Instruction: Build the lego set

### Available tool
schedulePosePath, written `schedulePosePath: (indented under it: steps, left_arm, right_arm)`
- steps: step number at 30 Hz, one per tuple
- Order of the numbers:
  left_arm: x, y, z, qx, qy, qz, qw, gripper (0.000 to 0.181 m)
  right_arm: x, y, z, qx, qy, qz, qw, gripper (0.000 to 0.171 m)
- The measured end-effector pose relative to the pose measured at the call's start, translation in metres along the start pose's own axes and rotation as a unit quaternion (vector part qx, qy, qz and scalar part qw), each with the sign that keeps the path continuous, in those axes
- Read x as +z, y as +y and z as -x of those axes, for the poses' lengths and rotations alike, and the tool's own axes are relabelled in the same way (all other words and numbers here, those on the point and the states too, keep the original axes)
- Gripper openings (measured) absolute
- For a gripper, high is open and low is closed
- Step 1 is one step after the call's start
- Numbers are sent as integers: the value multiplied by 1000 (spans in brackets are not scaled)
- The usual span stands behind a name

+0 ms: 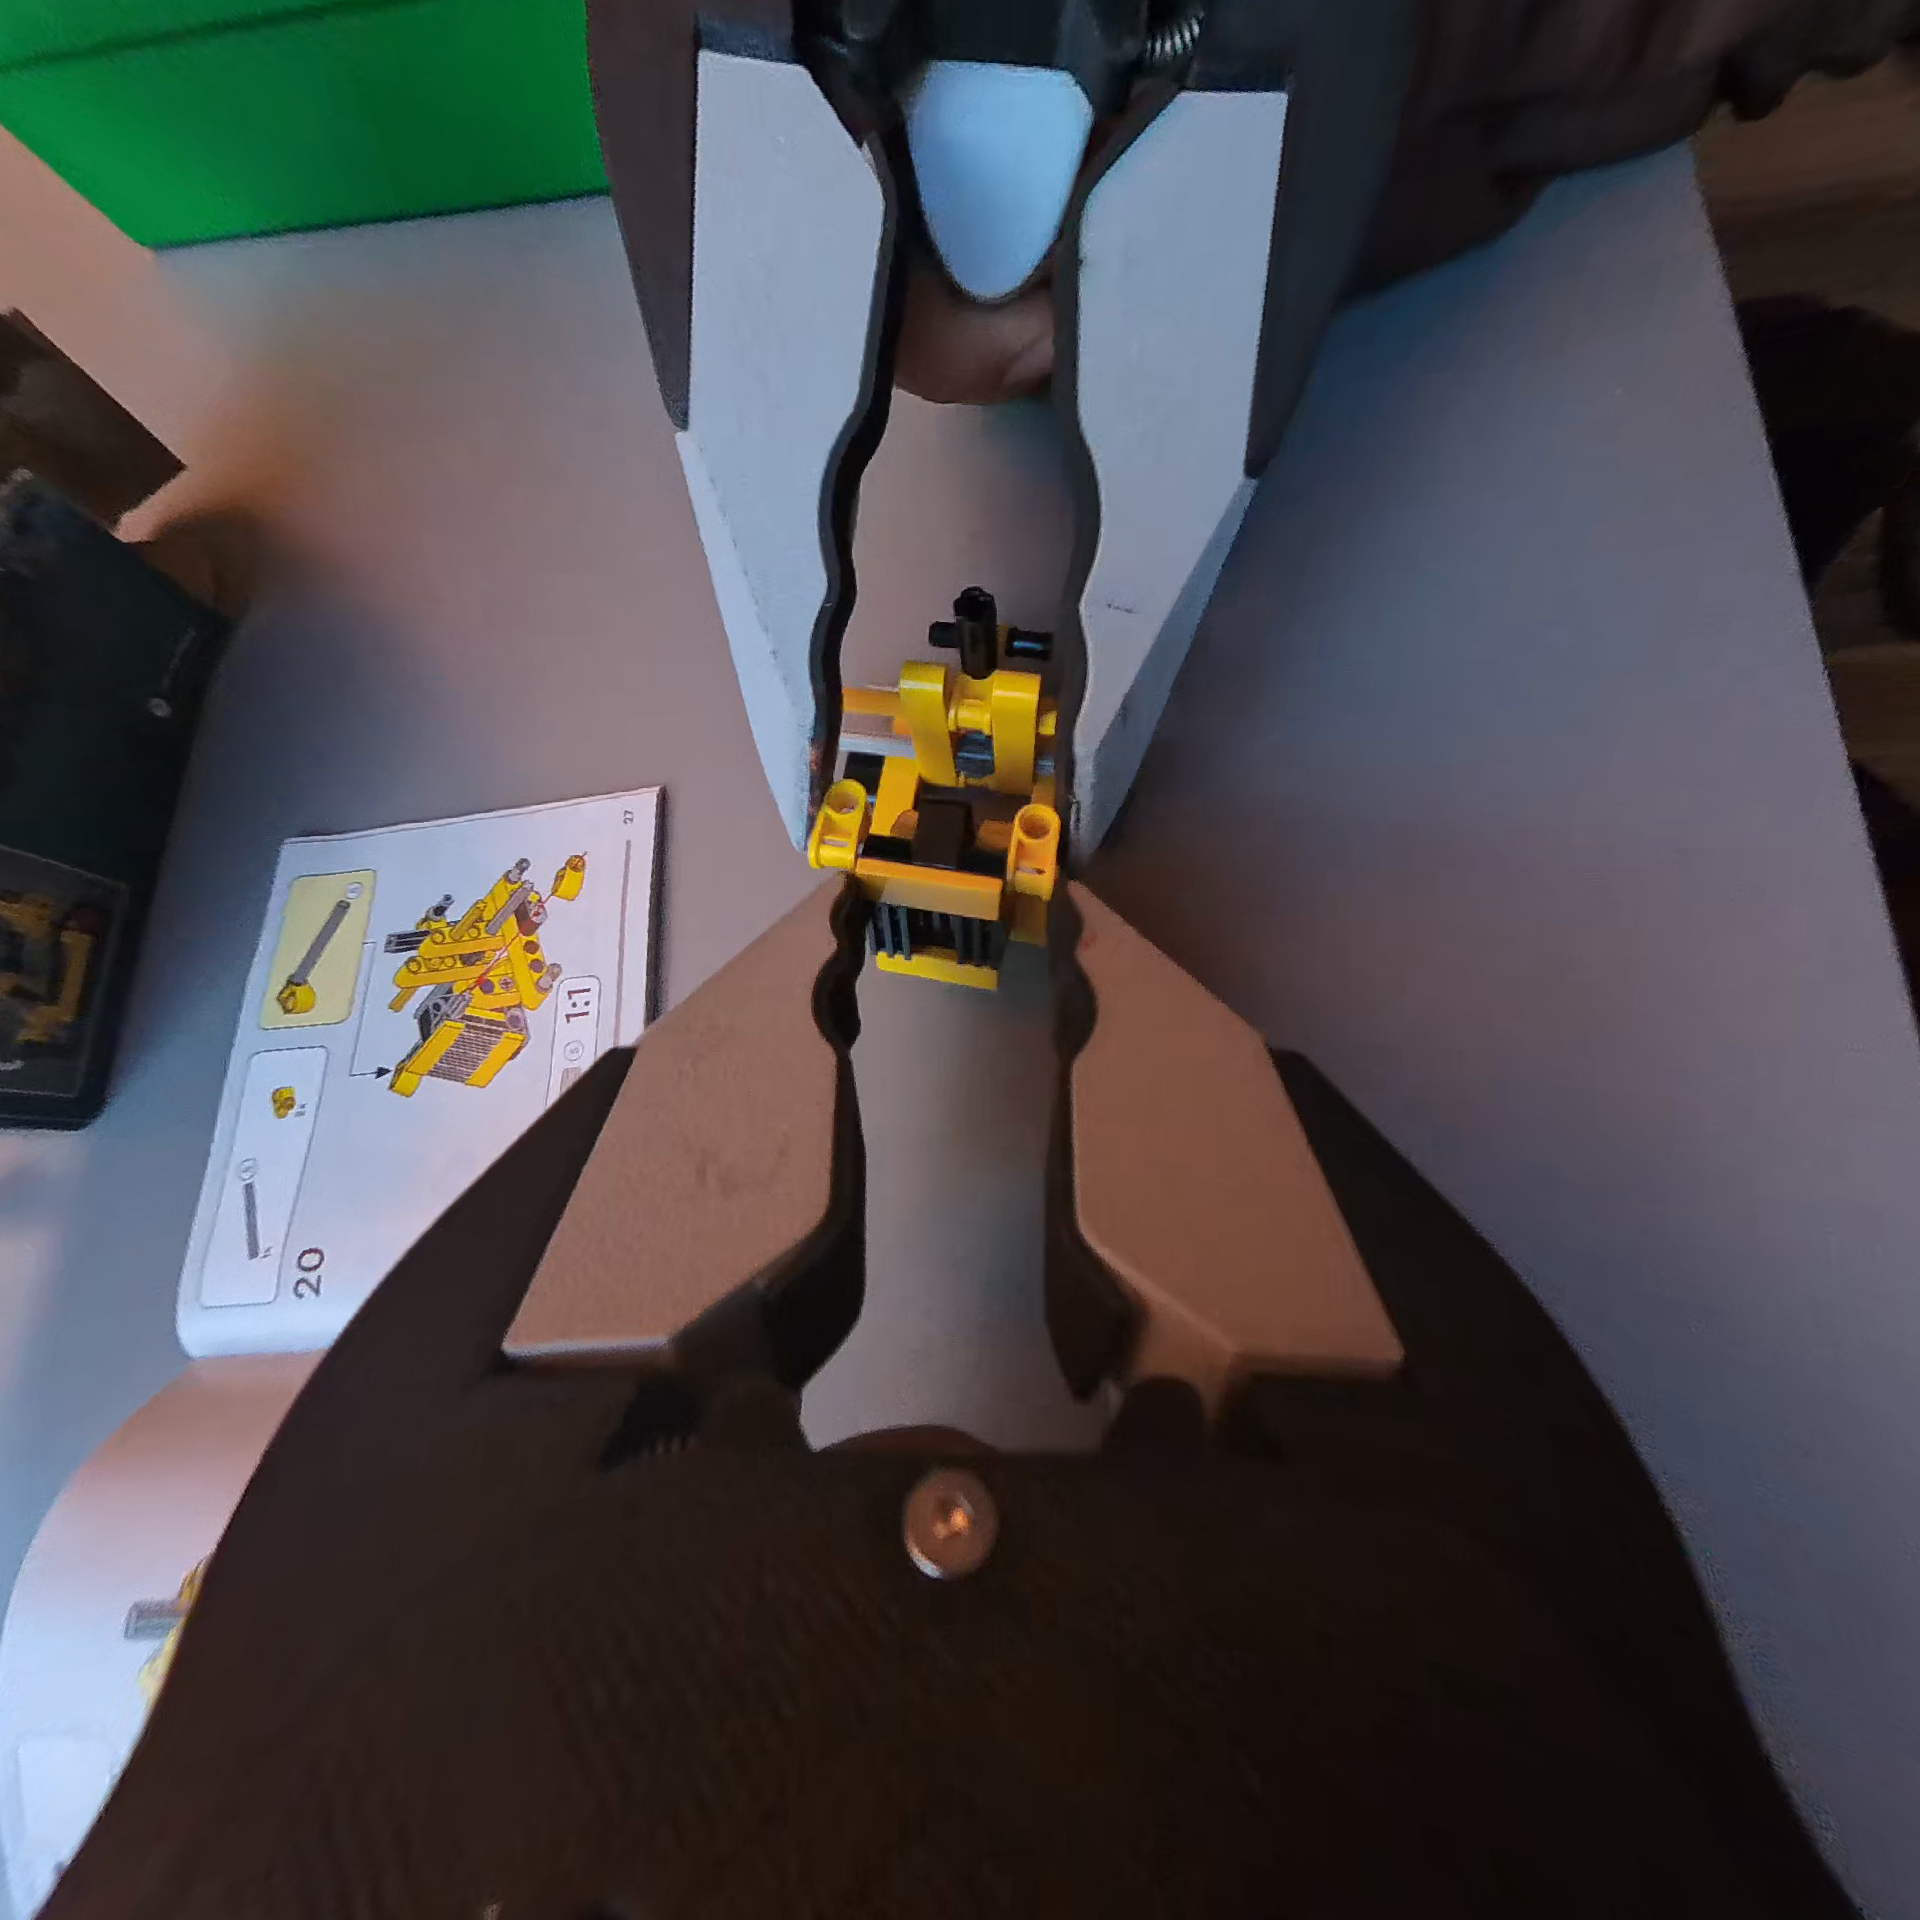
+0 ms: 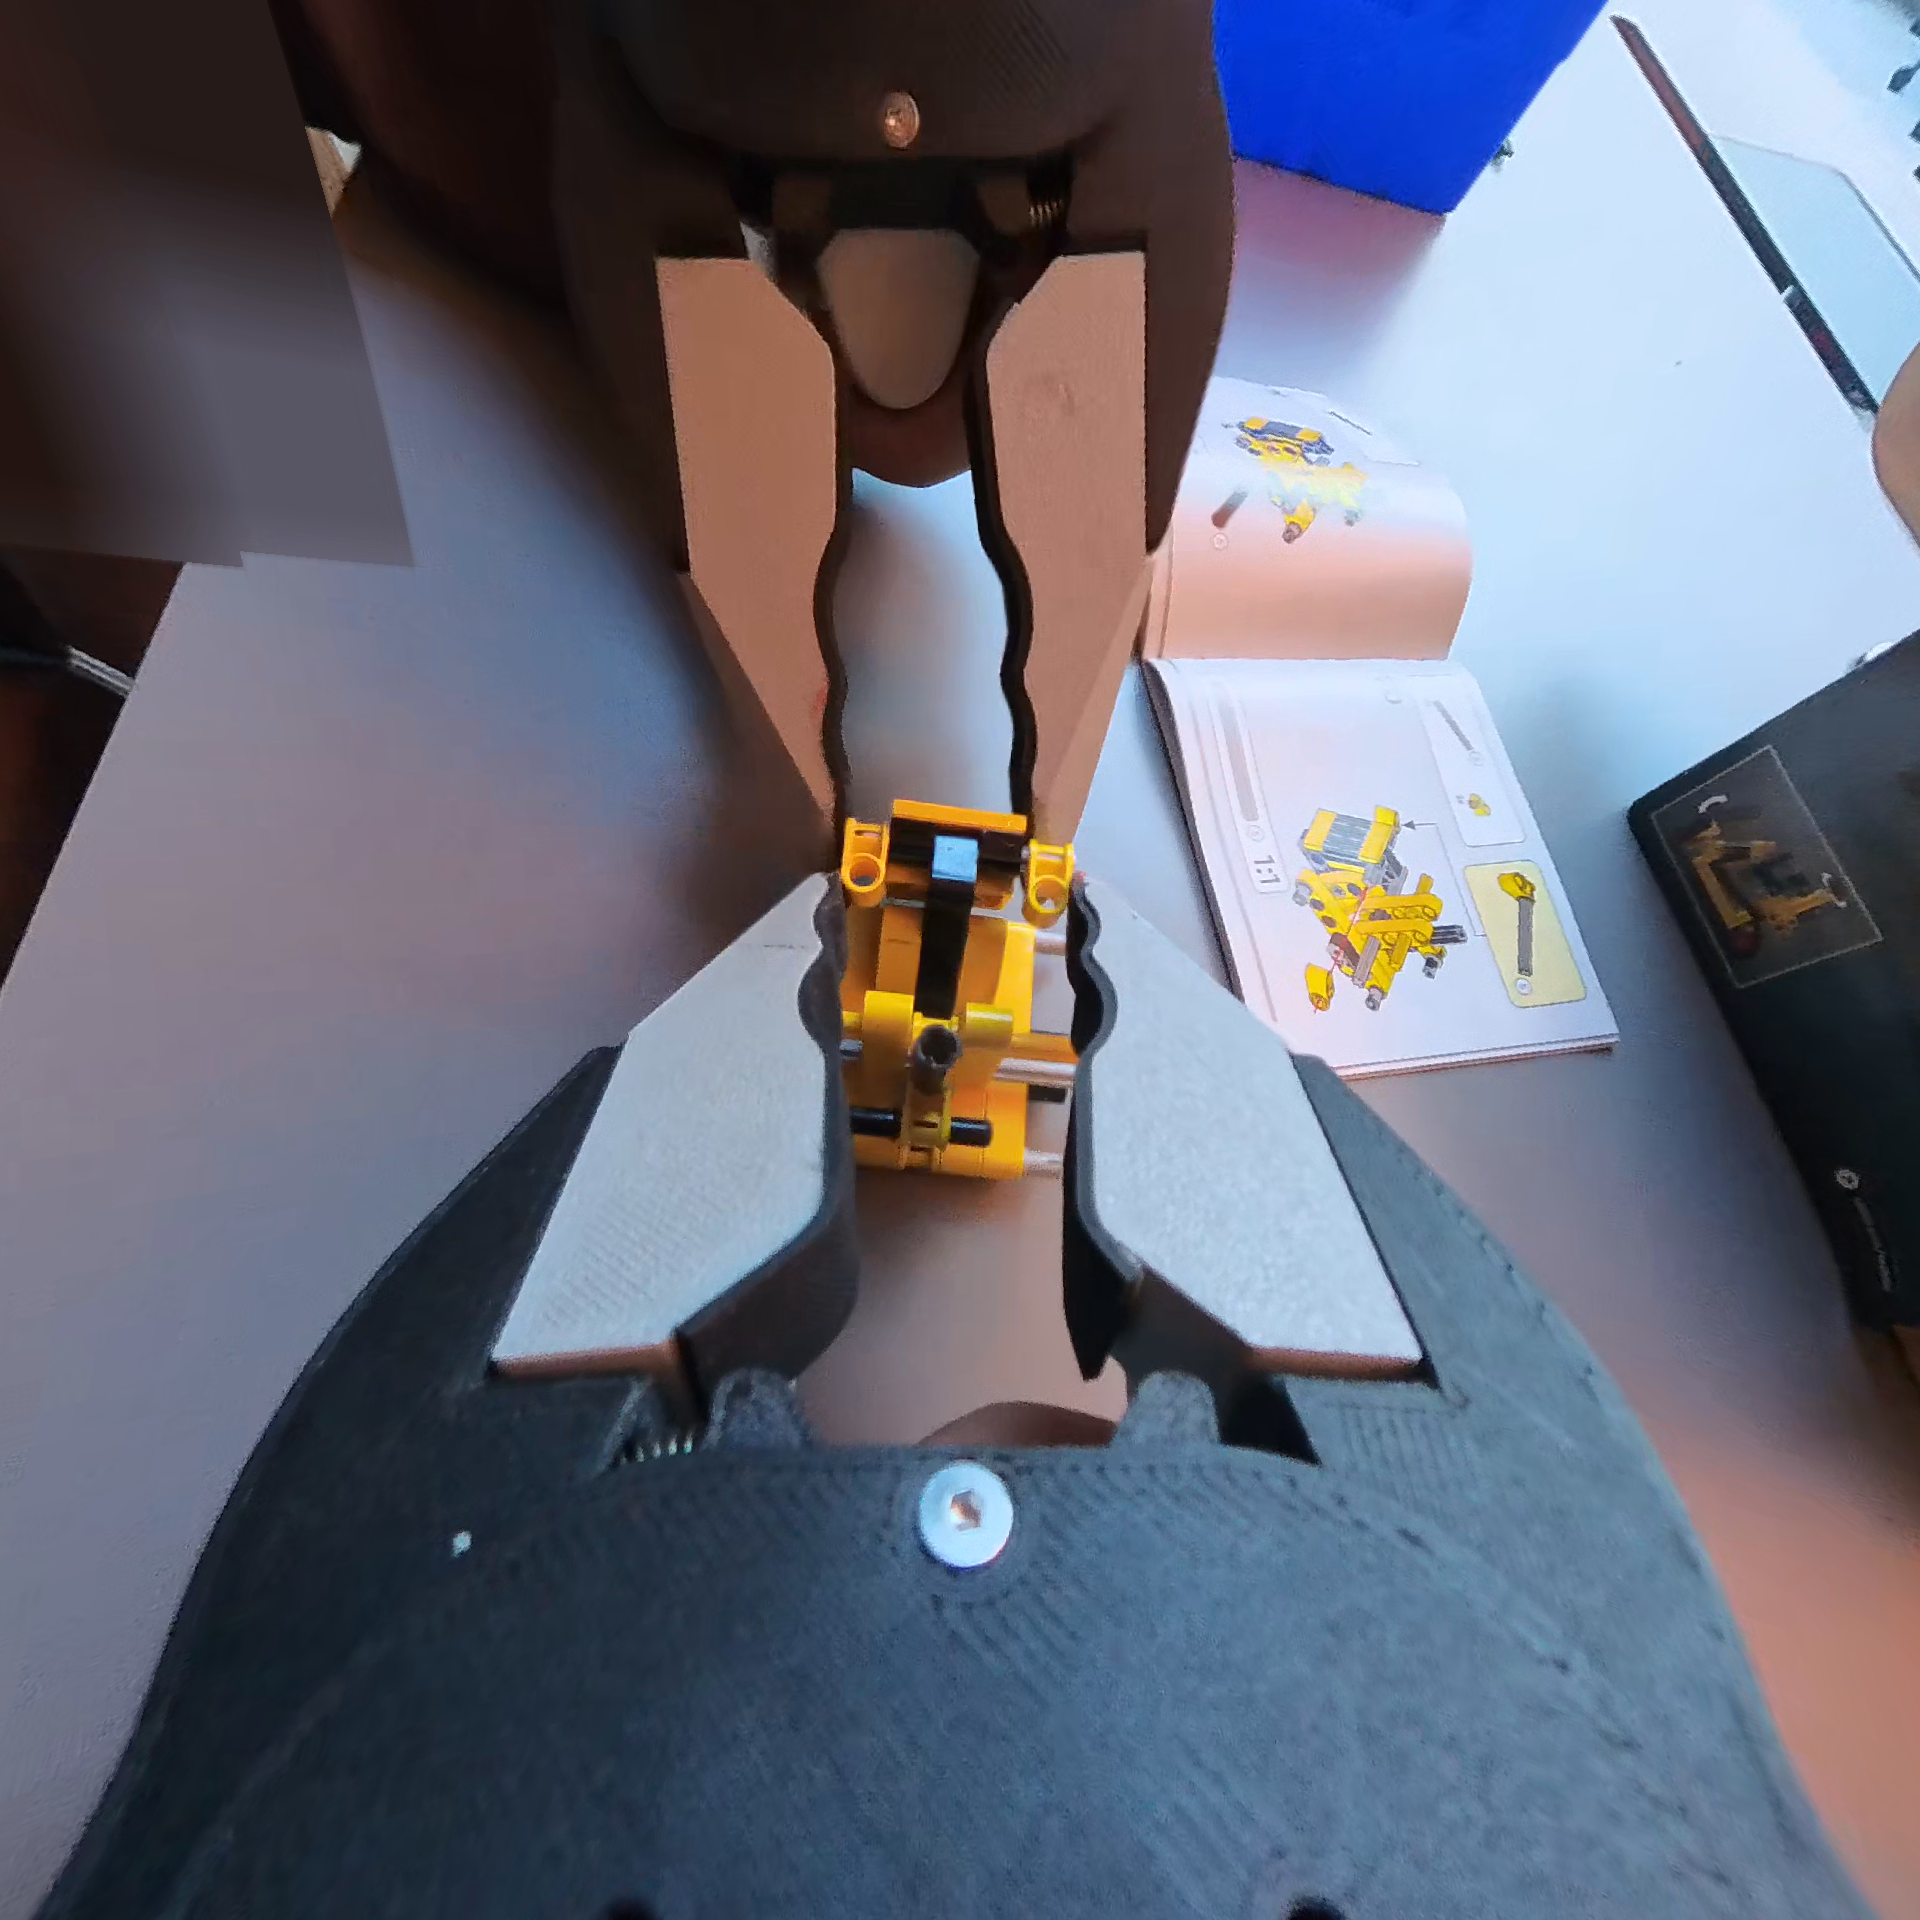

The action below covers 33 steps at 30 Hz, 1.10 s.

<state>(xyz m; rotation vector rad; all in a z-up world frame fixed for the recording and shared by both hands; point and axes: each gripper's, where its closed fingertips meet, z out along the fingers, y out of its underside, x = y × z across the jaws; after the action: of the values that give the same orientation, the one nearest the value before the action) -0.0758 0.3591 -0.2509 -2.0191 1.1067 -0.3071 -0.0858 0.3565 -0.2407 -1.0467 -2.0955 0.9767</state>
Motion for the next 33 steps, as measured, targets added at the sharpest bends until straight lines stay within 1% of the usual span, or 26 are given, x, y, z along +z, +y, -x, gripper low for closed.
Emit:
schedulePosePath:
  steps: [6,12,17,19,21,23,24,25,28,30,32,33]
  left_arm:
    - [-1,0,1,17,-31,-6,999,32]
    - [0,-2,3,39,-55,-17,998,32]
    - [-1,-1,2,9,-31,-29,999,33]
    - [-2,-1,3,-12,-17,-31,999,39]
    - [-4,-1,10,-20,-28,-28,999,45]
    - [-3,-2,7,-7,-18,-25,999,52]
    - [-3,-2,2,9,-11,-22,1000,38]
    - [-2,-3,2,25,-21,-19,999,36]
    - [-2,-2,2,59,-37,-5,998,37]
    - [-2,-1,1,55,-31,-1,998,38]
    - [-3,-1,-1,41,-19,3,999,47]
    - [-3,-2,0,37,-18,2,999,47]
  right_arm:
    - [1,0,1,10,-8,3,1000,39]
    - [-1,0,-1,-34,14,8,999,39]
    - [0,0,-1,-38,14,3,999,39]
    - [0,0,-2,-46,19,5,999,38]
    - [1,1,-1,-53,20,13,998,38]
    - [2,2,-1,-61,25,19,998,38]
    - [2,2,-2,-62,30,24,997,38]
    - [2,3,-3,-63,32,29,997,38]
    - [3,5,-2,-62,28,35,997,38]
    - [4,5,-2,-62,26,36,997,38]
    - [5,5,-2,-64,29,37,997,38]
    - [5,5,-3,-67,31,39,997,38]
